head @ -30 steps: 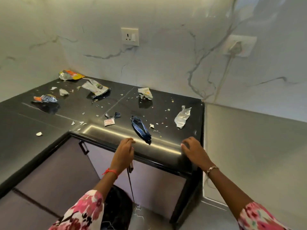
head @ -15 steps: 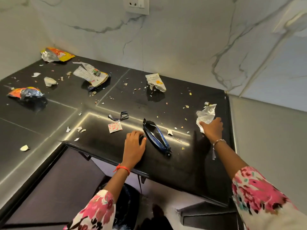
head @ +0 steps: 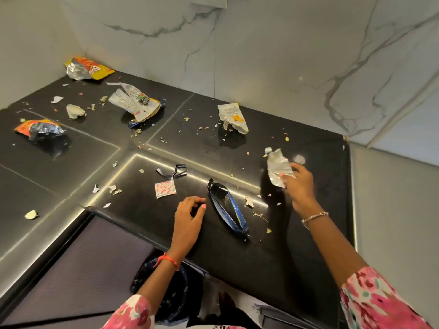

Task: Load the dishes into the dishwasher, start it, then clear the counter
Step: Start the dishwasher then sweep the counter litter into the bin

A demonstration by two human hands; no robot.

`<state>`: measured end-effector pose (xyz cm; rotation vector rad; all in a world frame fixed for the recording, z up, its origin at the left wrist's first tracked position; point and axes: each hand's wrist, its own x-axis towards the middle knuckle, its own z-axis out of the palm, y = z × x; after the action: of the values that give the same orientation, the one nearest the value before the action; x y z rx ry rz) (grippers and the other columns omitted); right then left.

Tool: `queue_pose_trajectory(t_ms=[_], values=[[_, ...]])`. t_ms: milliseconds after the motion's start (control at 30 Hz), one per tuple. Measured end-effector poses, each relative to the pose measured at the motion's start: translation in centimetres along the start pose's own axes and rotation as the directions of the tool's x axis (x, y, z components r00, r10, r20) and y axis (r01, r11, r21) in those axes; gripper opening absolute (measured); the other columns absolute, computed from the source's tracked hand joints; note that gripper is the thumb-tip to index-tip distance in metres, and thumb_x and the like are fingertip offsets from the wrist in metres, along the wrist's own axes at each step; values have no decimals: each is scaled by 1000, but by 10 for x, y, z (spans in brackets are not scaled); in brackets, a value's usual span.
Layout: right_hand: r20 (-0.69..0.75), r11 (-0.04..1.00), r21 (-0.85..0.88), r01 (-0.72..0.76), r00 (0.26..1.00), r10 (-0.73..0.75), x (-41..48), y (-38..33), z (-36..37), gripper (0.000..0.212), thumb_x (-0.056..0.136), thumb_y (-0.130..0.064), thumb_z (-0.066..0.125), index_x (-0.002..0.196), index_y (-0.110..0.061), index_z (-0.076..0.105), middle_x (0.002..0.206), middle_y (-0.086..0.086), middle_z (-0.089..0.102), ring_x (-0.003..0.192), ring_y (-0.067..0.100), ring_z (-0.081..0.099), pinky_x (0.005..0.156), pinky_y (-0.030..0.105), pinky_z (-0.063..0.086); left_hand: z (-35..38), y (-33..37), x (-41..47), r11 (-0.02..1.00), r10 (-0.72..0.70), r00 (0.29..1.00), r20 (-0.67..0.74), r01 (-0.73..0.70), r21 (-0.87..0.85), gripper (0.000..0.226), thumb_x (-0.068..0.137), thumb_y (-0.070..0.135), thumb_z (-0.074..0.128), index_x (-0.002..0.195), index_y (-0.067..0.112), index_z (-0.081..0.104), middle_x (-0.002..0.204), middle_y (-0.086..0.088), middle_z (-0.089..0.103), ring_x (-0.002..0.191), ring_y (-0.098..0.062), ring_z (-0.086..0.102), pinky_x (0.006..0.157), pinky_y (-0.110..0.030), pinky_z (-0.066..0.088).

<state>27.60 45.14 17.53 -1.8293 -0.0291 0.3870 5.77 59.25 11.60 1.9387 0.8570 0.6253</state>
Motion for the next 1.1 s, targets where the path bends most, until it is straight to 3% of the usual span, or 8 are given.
queue_pose_trajectory(t_ms=[133,267,367,467,567,800,900,1100], values=[[326,996,69,50,943,-70,-65,-18,40,43,82,1,63,119,-17,54,97,0,63,71,10,59,50,14,47,-6,24,1,881,-274,961,40,268,-390,13,94,21,51,99,20,64,97,-3,68,91,-14,62,79,-25,49],[580,970,-56,237,799,-161,-107,-11,67,41,81,-6,66,120,-17,56,101,-2,64,87,9,61,73,14,50,-14,46,1,529,-413,869,272,472,-705,27,95,30,46,101,12,65,91,-9,72,81,-18,68,73,-33,55],[556,880,-198,432,789,-262,-107,-6,70,35,83,-26,68,116,-17,61,101,1,64,86,8,58,72,9,43,-23,45,2,545,-479,857,189,459,-701,13,92,4,49,100,7,60,89,-11,69,77,-19,68,69,-29,55],[475,586,-517,624,779,-410,-92,0,66,47,82,-38,65,123,-17,54,115,1,53,108,15,47,87,20,40,-30,40,1,537,-537,825,176,495,-684,23,92,-5,44,111,5,51,93,-15,67,85,-24,67,83,-40,52],[602,380,-682,625,774,-194,-84,11,67,66,79,-39,69,133,-18,38,127,3,41,118,22,42,92,34,43,-34,40,-2,509,-574,800,175,516,-689,24,91,-10,39,103,8,49,87,-16,66,76,-25,66,75,-38,54],[592,777,-375,506,775,-220,-82,-7,86,38,81,2,59,118,-9,59,98,7,62,76,8,57,62,16,42,-37,37,1,363,-574,741,350,612,-703,15,90,14,54,102,5,55,100,-20,63,86,-28,63,81,-42,52],[642,761,-269,591,699,-316,-91,-15,96,14,82,3,56,90,-4,65,70,-2,50,53,2,46,49,10,35,-32,43,9,314,-530,731,431,641,-701,23,90,28,55,104,9,59,97,-16,66,83,-25,65,76,-40,55],[874,680,-300,669,478,-84,-82,-24,114,24,84,-24,64,103,-10,67,96,4,39,93,13,39,75,19,30,-18,51,36,391,-599,735,318,615,-685,17,95,14,48,86,9,61,60,-4,66,47,-13,63,44,-21,51]])
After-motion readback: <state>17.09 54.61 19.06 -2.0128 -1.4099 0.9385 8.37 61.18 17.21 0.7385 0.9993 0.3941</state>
